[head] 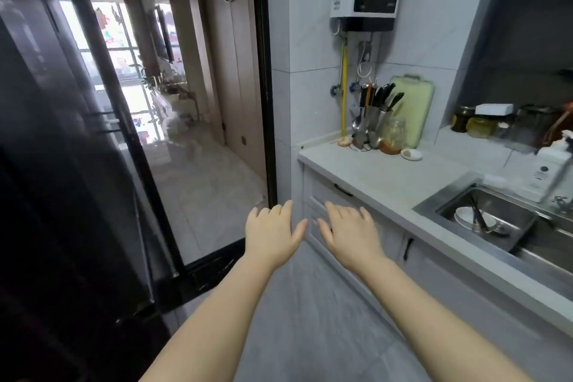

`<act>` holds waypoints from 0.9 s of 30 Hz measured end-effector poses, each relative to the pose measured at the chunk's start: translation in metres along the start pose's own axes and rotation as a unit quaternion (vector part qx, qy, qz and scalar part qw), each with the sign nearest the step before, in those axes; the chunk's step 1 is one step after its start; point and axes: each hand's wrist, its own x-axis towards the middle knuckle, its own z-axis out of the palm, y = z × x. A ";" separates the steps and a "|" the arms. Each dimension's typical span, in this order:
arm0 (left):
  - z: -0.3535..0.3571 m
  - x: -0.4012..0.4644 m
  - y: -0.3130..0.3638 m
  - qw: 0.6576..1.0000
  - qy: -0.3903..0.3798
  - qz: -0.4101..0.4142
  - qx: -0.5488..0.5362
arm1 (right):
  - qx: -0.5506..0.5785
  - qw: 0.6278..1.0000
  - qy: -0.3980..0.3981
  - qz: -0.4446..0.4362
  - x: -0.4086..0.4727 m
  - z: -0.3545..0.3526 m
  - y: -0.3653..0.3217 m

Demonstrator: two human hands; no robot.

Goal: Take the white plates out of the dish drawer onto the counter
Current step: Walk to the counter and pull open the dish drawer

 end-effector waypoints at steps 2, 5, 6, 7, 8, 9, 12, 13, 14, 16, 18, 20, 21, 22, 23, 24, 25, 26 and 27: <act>0.012 -0.006 0.000 1.000 -0.018 0.001 -0.003 | -0.011 1.000 -0.018 -0.001 -0.005 0.012 -0.001; 0.036 -0.023 -0.001 0.998 -0.063 -0.008 0.001 | -0.016 0.999 -0.044 -0.009 -0.019 0.041 0.002; 0.044 -0.029 0.000 0.996 -0.084 -0.015 -0.001 | -0.015 0.998 -0.056 -0.011 -0.023 0.049 0.003; 0.052 -0.035 0.001 0.995 -0.094 -0.020 0.002 | -0.015 0.998 -0.067 -0.012 -0.027 0.057 0.004; 0.060 -0.040 0.001 0.994 -0.105 -0.023 0.004 | -0.016 0.997 -0.080 -0.012 -0.030 0.063 0.005; 0.067 -0.045 0.001 0.993 -0.117 -0.024 0.006 | -0.018 0.995 -0.095 -0.012 -0.035 0.070 0.006; 0.086 -0.057 0.000 0.988 -0.154 -0.024 -0.002 | -0.021 0.991 -0.132 -0.010 -0.046 0.090 0.007; 0.092 -0.059 -0.001 0.986 -0.163 -0.026 -0.004 | -0.021 0.989 -0.144 -0.009 -0.049 0.096 0.008; 0.097 -0.061 -0.002 0.985 -0.172 -0.029 -0.006 | -0.019 0.988 -0.151 -0.008 -0.051 0.102 0.008; 0.106 -0.064 -0.004 0.981 -0.191 -0.037 -0.006 | -0.016 0.985 -0.172 -0.002 -0.055 0.112 0.007; 0.116 -0.067 -0.005 0.977 -0.208 -0.034 -0.009 | -0.015 0.981 -0.192 0.004 -0.058 0.124 0.006; 0.124 -0.070 -0.007 0.973 -0.228 -0.032 -0.010 | -0.010 0.978 -0.209 0.010 -0.059 0.134 0.005; 0.129 -0.073 -0.008 0.970 -0.239 -0.030 -0.011 | -0.008 0.976 -0.218 0.011 -0.061 0.140 0.004; 0.134 -0.076 -0.010 0.967 -0.253 -0.031 -0.015 | -0.006 0.974 -0.225 0.010 -0.062 0.145 0.004; 0.139 -0.080 -0.012 0.962 -0.271 -0.035 -0.023 | -0.008 0.972 -0.233 0.009 -0.063 0.150 0.003; 0.144 -0.083 -0.014 0.955 -0.292 -0.042 -0.033 | -0.012 0.970 -0.244 0.007 -0.064 0.155 0.002; 0.150 -0.087 -0.017 0.949 -0.309 -0.048 -0.041 | -0.016 0.967 -0.254 0.005 -0.066 0.159 0.001; 0.155 -0.092 -0.021 0.944 -0.324 -0.052 -0.047 | -0.018 0.964 -0.265 0.004 -0.067 0.164 -0.001; 0.159 -0.096 -0.024 0.939 -0.335 -0.054 -0.050 | -0.019 0.961 -0.275 0.003 -0.069 0.168 -0.003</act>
